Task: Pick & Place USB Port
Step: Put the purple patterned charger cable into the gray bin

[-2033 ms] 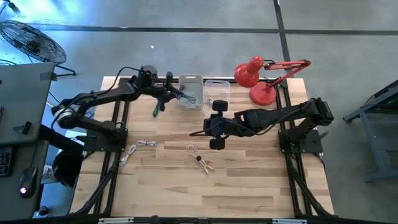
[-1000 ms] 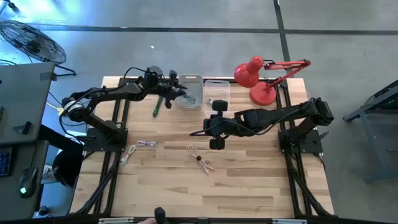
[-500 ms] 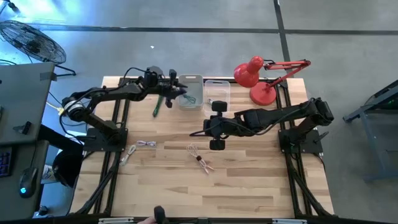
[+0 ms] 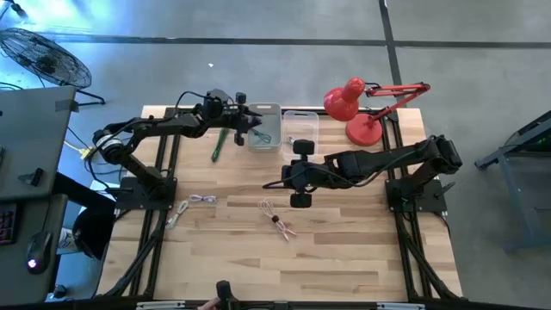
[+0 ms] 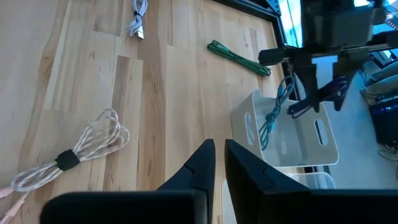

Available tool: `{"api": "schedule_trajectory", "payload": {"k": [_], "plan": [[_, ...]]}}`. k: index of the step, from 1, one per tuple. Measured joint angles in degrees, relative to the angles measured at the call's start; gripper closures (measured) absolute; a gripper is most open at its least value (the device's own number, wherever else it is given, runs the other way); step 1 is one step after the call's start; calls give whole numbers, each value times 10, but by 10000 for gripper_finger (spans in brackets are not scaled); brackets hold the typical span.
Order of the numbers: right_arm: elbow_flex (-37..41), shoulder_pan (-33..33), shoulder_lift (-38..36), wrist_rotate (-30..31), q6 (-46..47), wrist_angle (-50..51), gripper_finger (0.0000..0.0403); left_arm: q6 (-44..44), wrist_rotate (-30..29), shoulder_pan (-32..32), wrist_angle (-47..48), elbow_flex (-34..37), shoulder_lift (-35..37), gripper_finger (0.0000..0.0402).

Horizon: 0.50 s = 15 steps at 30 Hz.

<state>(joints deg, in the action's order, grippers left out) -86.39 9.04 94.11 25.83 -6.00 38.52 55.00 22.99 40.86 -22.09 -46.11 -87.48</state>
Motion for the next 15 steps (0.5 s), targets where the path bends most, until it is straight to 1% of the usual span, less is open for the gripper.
{"api": "schedule_trajectory", "payload": {"k": [5,8,15], "plan": [[0,0,0,-23,0,0,377,1,-3,0,34,-19,0,284],[0,0,0,-24,0,0,378,2,-16,0,43,-20,0,284],[0,0,0,-24,-3,0,378,0,-16,0,47,-20,0,281]]}}
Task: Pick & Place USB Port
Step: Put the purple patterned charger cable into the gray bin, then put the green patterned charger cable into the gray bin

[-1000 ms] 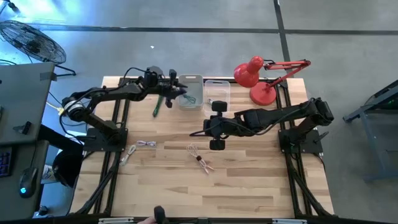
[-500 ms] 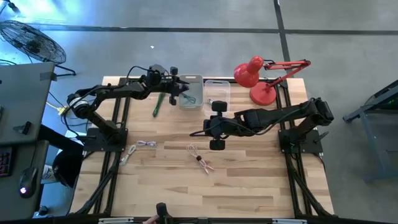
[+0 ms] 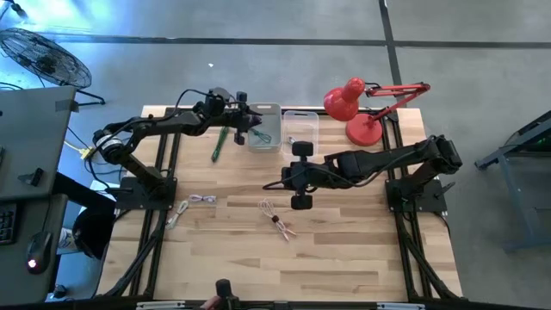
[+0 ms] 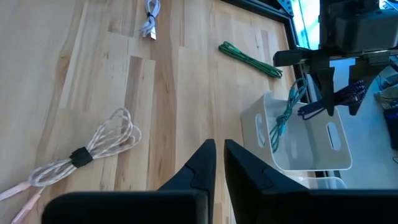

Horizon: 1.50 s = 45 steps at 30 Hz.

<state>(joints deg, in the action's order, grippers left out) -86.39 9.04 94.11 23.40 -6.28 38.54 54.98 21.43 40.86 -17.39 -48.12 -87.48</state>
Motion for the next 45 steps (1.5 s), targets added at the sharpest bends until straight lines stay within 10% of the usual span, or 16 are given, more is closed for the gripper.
{"api": "schedule_trajectory", "payload": {"k": [17,45], "plan": [[0,0,0,0,-1,0,378,-15,-40,0,3,0,0,130],[0,0,0,0,24,18,382,7,-101,-92,-66,0,32,124]]}}
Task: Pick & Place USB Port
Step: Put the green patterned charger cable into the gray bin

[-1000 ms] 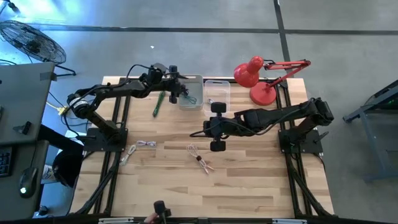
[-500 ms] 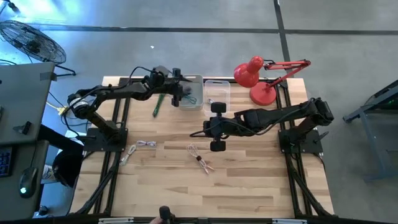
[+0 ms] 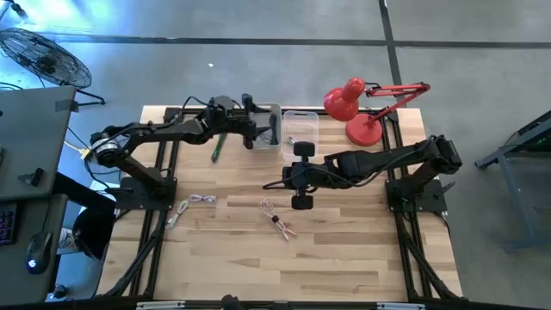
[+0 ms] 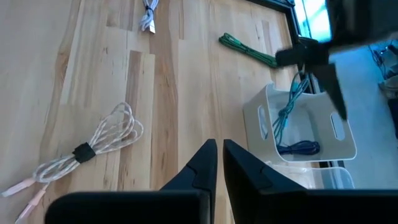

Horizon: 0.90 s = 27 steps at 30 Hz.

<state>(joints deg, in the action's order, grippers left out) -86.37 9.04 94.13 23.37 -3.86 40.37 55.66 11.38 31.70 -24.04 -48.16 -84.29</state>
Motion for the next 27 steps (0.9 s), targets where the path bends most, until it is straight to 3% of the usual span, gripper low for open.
{"api": "schedule_trajectory", "payload": {"k": [5,13,17,20,23,27], "plan": [[0,0,0,0,0,10,384,2,-23,1,92,0,89,124],[0,0,0,0,-6,16,382,5,-50,1,337,0,284,124],[0,0,0,0,-9,17,384,-74,-61,1,387,0,353,124],[0,0,0,0,-11,17,383,-104,-122,1,424,-1,389,124],[0,0,0,0,-11,17,382,-189,-183,2,472,0,406,124],[0,0,0,0,-11,17,382,-268,-221,2,526,0,403,124]]}}
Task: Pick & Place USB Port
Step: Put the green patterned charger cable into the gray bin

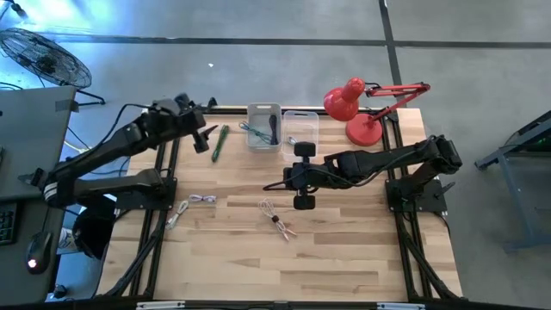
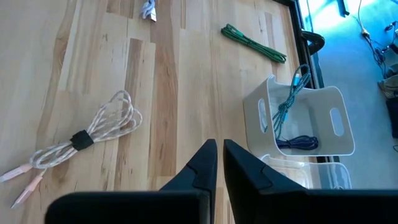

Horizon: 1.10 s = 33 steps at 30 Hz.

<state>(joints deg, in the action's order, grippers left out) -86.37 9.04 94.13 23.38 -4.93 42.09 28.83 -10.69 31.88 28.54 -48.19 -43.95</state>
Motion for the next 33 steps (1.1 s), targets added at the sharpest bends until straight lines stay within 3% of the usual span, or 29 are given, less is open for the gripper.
{"api": "schedule_trajectory", "payload": {"k": [23,27,33], "plan": [[0,0,0,-28,-65,16,382,-327,-57,0,196,1,-112,124],[0,0,0,-29,-56,16,382,-360,-56,0,234,1,-146,124],[0,0,0,-52,-56,17,382,-367,-62,0,214,1,-207,124]]}}
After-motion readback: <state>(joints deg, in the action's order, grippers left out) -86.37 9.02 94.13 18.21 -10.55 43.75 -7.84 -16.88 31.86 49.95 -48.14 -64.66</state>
